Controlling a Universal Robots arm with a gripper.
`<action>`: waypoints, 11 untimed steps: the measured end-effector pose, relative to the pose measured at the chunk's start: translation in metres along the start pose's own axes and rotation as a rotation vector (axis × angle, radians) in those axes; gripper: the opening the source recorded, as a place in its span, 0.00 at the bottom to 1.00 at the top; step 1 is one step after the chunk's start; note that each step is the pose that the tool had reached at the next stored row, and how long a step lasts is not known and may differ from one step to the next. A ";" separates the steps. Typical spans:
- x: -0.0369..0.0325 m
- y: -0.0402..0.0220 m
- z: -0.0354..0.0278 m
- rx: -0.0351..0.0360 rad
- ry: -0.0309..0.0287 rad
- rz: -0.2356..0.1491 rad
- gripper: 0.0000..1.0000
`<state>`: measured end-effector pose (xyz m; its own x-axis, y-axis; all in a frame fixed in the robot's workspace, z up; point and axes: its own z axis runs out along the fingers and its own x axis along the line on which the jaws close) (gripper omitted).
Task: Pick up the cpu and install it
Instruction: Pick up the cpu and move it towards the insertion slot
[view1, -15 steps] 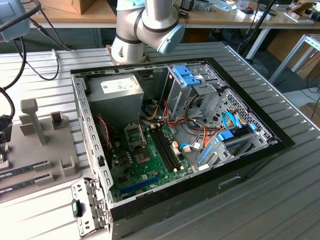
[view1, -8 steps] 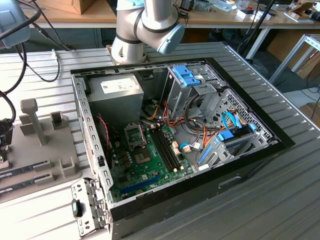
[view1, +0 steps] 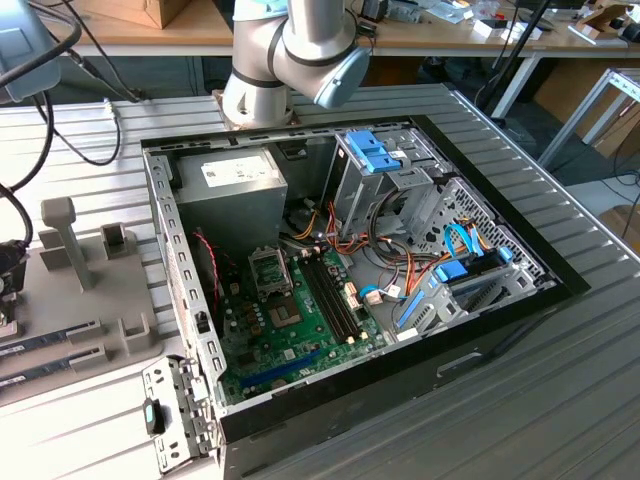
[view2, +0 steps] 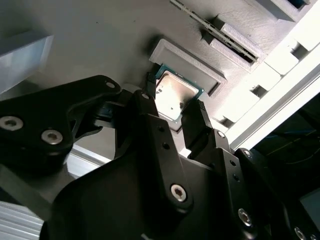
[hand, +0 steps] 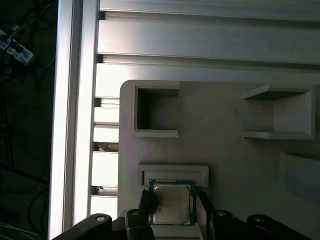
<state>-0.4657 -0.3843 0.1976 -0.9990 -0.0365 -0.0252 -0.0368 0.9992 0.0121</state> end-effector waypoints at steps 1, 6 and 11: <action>0.0006 0.0000 0.0002 0.0000 0.0001 0.000 0.48; 0.0011 -0.0001 0.0026 0.0010 0.0003 -0.002 0.48; 0.0011 -0.0001 0.0039 0.0032 0.0003 -0.005 0.48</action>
<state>-0.4667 -0.3844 0.1936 -0.9988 -0.0419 -0.0250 -0.0421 0.9991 0.0088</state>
